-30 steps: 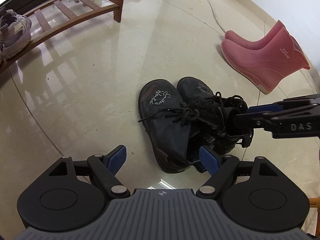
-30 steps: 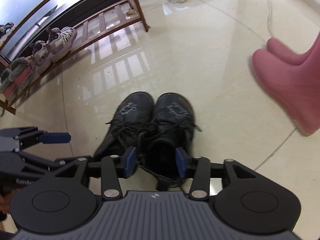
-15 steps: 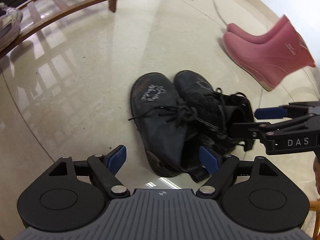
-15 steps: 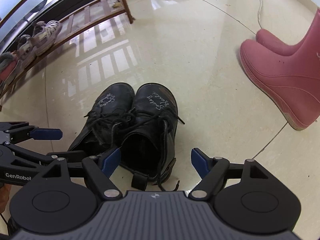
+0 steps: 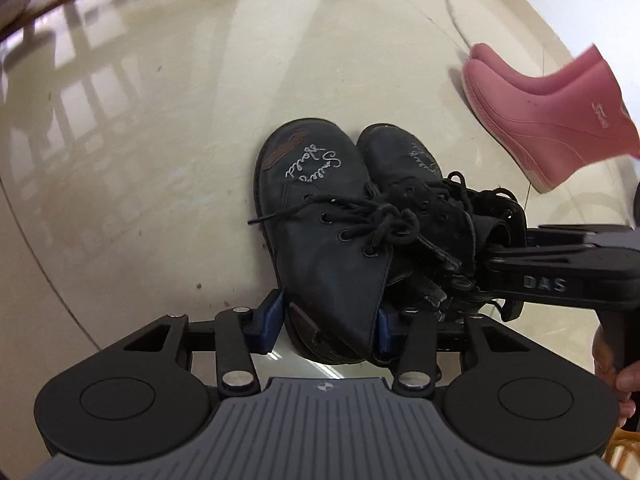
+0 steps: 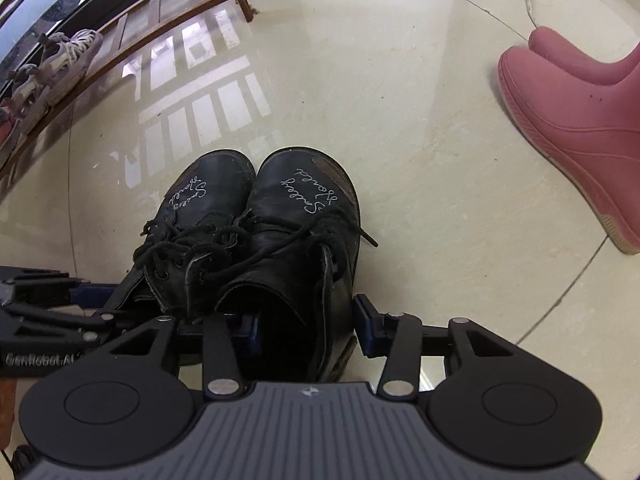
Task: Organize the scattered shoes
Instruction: 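Lift both black boots with both grippers and carry them to the rack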
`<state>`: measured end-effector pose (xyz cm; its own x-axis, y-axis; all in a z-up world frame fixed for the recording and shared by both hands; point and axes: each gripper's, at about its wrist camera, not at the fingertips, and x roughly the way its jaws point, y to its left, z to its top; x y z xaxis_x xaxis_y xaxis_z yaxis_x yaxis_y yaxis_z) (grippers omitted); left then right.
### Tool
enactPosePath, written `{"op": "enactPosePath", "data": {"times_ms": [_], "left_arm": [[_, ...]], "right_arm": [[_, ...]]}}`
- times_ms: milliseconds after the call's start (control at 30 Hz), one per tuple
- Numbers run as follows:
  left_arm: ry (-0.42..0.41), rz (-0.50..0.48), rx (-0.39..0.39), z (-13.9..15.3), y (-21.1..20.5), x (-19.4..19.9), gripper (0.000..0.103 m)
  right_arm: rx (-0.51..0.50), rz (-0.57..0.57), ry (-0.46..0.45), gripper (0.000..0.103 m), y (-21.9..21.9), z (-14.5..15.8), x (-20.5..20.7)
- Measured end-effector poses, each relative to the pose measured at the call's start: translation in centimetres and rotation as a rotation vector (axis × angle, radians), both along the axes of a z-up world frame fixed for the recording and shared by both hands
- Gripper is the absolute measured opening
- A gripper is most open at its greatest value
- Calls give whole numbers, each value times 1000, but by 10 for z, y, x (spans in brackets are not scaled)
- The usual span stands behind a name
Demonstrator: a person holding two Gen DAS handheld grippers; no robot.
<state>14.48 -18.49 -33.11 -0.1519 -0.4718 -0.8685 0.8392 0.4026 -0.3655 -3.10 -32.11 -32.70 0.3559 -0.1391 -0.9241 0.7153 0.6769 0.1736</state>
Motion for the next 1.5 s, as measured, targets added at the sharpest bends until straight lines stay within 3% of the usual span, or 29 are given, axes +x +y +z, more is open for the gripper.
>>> {"op": "enactPosePath", "data": {"times_ms": [67, 167, 500, 833, 1200, 1500], "left_arm": [[-4, 4, -18, 2, 2, 2, 43], [-9, 10, -46, 6, 5, 4, 42], [-38, 58, -117, 39, 19, 24, 41], [-146, 210, -201, 114, 50, 72, 40], [-251, 360, -273, 190, 83, 122, 40], [-340, 427, -281, 223, 116, 172, 40]], "right_arm": [[0, -8, -10, 23, 1, -1, 0], [25, -3, -34, 20, 3, 0, 3], [-17, 36, -118, 20, 2, 37, 41], [-97, 176, -211, 20, 1, 118, 129], [-183, 315, -308, 20, 27, 210, 219], [-188, 365, -343, 20, 55, 235, 283]]}}
